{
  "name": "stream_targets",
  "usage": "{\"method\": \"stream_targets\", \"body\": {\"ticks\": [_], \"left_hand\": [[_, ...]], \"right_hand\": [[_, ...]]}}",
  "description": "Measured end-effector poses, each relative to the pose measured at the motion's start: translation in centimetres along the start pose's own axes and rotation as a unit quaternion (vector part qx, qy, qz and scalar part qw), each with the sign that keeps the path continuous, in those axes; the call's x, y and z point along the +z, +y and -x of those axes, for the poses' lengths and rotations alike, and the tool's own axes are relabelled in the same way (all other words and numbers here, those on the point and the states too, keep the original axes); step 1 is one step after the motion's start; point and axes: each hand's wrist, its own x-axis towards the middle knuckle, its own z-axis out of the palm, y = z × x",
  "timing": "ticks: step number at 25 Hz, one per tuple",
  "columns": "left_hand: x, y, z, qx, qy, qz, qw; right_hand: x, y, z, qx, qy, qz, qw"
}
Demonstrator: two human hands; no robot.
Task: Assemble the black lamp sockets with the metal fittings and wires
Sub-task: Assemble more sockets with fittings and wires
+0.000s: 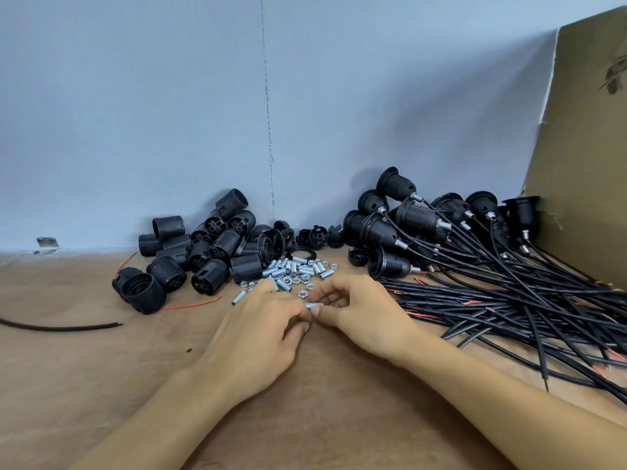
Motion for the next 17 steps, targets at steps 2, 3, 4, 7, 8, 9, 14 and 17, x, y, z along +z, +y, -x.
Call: {"method": "stream_targets", "body": {"ticks": [2, 3, 4, 7, 8, 9, 14, 17], "left_hand": [[0.17, 0.07, 0.08, -0.008, 0.005, 0.010, 1.000], [0.26, 0.10, 0.19, -0.010, 0.009, 0.019, 1.000], [0.37, 0.16, 0.28, -0.012, 0.009, 0.028, 0.999], [0.55, 0.51, 0.36, -0.026, 0.008, 0.064, 0.998], [0.47, 0.59, 0.20, -0.045, 0.018, 0.087, 0.995], [0.29, 0.62, 0.00, -0.074, 0.028, 0.125, 0.989], [-0.07, 0.41, -0.38, -0.223, 0.063, 0.403, 0.885], [0.06, 0.13, -0.35, -0.274, 0.096, 0.501, 0.815]], "right_hand": [[-0.30, 0.14, -0.13, 0.003, -0.007, -0.020, 1.000], [-0.39, 0.19, -0.23, 0.001, -0.006, -0.026, 1.000], [-0.43, 0.22, -0.28, -0.001, -0.004, -0.033, 0.999], [-0.25, 0.26, -0.25, 0.001, 0.013, -0.069, 0.998], [-0.20, 0.23, -0.27, 0.003, 0.024, -0.086, 0.996], [-0.17, 0.18, -0.29, 0.010, 0.034, -0.108, 0.993], [-0.08, -0.15, -0.11, 0.016, 0.016, -0.227, 0.974], [-0.03, -0.16, 0.02, -0.008, 0.009, -0.236, 0.972]]}}
